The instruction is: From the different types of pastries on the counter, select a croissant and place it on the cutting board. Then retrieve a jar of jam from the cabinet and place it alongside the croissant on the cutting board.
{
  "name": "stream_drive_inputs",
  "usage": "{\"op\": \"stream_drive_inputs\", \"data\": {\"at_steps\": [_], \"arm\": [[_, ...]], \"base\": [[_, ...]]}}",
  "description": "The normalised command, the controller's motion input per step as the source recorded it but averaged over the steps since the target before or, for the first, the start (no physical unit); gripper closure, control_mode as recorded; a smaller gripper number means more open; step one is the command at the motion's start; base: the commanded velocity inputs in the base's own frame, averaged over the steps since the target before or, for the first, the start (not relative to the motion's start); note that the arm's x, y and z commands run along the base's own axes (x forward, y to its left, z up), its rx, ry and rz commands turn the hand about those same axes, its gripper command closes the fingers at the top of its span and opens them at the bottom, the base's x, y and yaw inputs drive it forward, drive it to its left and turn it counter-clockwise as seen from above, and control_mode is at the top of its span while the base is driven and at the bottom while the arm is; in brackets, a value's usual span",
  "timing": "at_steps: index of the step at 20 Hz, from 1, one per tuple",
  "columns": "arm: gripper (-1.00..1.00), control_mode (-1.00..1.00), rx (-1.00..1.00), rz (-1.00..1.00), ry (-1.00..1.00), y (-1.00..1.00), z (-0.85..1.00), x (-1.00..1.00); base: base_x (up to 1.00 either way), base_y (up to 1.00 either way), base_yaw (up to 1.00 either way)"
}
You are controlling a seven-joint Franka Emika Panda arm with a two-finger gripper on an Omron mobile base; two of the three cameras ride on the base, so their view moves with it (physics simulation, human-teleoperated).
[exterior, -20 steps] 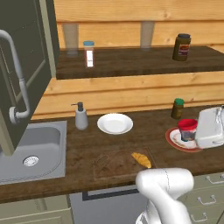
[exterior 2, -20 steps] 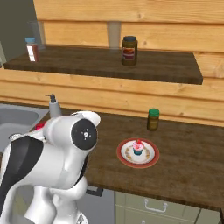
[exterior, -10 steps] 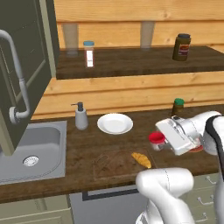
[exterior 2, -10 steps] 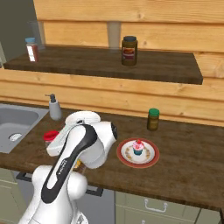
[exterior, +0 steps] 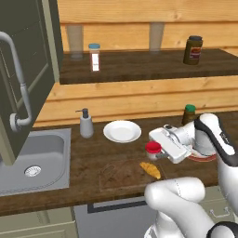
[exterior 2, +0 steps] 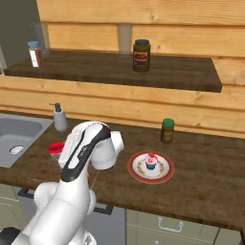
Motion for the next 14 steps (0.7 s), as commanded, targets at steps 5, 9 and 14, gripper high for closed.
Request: {"op": "stream_drive_inputs", "data": {"at_steps": [5,9,14], "arm": [[1.00,-1.00,-0.01,-0.15,-0.04,0.69,-0.38,0.39],[1.00,-1.00,0.02,0.03,-0.10,0.00,-0.43,-0.10],[1.00,-1.00,0.07,0.16,-0.17,0.00,-0.96,0.00]], "base": [[0.00,0.00,0.00],[0.00,0.00,0.00],[0.00,0.00,0.00]]}}
